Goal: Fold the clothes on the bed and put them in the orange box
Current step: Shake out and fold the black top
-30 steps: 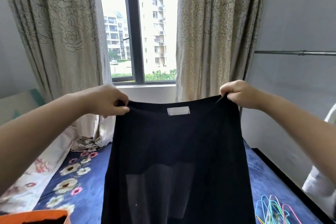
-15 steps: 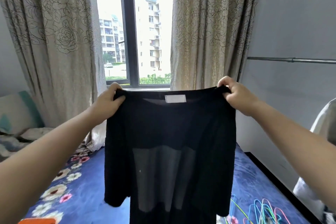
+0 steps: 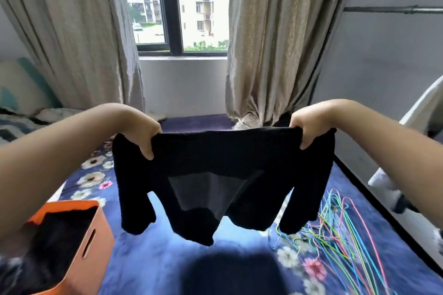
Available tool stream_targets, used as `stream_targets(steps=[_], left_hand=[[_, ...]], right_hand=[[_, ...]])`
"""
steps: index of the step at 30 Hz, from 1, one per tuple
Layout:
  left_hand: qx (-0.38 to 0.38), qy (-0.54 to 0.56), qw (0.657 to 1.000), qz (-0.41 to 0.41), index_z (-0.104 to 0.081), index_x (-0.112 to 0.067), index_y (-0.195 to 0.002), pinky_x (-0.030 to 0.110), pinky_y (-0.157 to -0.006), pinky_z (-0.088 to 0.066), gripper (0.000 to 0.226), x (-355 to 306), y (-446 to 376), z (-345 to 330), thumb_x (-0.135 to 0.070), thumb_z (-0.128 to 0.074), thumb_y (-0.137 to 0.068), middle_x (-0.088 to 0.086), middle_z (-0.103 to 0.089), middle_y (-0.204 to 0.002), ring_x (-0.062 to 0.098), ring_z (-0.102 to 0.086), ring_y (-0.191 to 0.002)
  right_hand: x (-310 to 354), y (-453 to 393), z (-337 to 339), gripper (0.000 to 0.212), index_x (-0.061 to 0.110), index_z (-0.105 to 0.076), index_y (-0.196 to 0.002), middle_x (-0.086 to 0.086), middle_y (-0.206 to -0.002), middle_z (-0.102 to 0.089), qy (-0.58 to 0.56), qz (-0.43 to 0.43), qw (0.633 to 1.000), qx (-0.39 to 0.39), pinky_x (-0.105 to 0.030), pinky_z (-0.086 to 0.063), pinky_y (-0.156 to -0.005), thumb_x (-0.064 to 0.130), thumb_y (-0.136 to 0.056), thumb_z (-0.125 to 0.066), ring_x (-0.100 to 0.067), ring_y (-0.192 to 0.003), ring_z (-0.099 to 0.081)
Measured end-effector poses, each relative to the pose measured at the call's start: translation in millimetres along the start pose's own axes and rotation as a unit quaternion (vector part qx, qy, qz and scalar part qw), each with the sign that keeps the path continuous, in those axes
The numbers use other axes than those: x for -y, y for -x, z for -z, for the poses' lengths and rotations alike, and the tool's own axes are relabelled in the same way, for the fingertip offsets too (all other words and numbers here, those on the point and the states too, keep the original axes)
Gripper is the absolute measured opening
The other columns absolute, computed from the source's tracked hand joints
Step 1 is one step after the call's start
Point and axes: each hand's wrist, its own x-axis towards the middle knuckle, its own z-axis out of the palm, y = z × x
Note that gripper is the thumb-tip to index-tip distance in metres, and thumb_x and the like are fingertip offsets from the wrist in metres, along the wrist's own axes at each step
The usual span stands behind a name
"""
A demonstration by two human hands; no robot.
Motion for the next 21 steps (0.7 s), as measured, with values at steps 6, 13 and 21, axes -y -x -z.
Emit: stream_targets(steps=[6, 13, 21], left_hand=[[0.141, 0.085, 0.986, -0.002, -0.059, 0.004, -0.115, 0.028, -0.078, -0.053, 0.039, 4.9, 25.0, 10.1, 0.017, -0.054, -0.078, 0.023, -0.062, -0.116, 0.033, -0.062, -0.099], [0.126, 0.044, 0.989, 0.064, -0.066, -0.004, -0.099, 0.019, -0.052, -0.047, 0.023, 19.2, -20.8, -9.5, 0.003, -0.056, -0.080, 0.007, -0.060, -0.075, 0.021, -0.058, -0.067], [0.080, 0.010, 0.989, 0.124, -0.060, -0.009, -0.117, 0.030, -0.080, -0.048, 0.037, 47.6, -182.4, -118.5, -0.011, -0.055, -0.080, 0.010, -0.062, -0.115, 0.026, -0.060, -0.104]], right_hand=[[-2.9, 19.1, 19.5, 0.023, 0.015, -0.065, -0.079, 0.004, -0.065, -0.071, -0.120, -0.033, 0.975, 0.183, -0.028, -0.057, -0.067, -0.008, -0.080, -0.062, -0.013, -0.063, -0.067], [22.9, -45.3, 17.8, 0.033, 0.003, -0.058, -0.118, -0.004, -0.092, -0.065, -0.030, -0.055, 0.973, 0.220, -0.017, -0.052, -0.056, -0.003, -0.085, -0.060, -0.006, -0.059, -0.064], [39.9, -235.1, -97.3, 0.042, 0.000, -0.043, -0.133, -0.011, -0.145, -0.036, 0.162, -0.066, 0.974, 0.141, -0.034, -0.035, -0.105, 0.008, -0.092, -0.040, -0.025, -0.132, -0.037]])
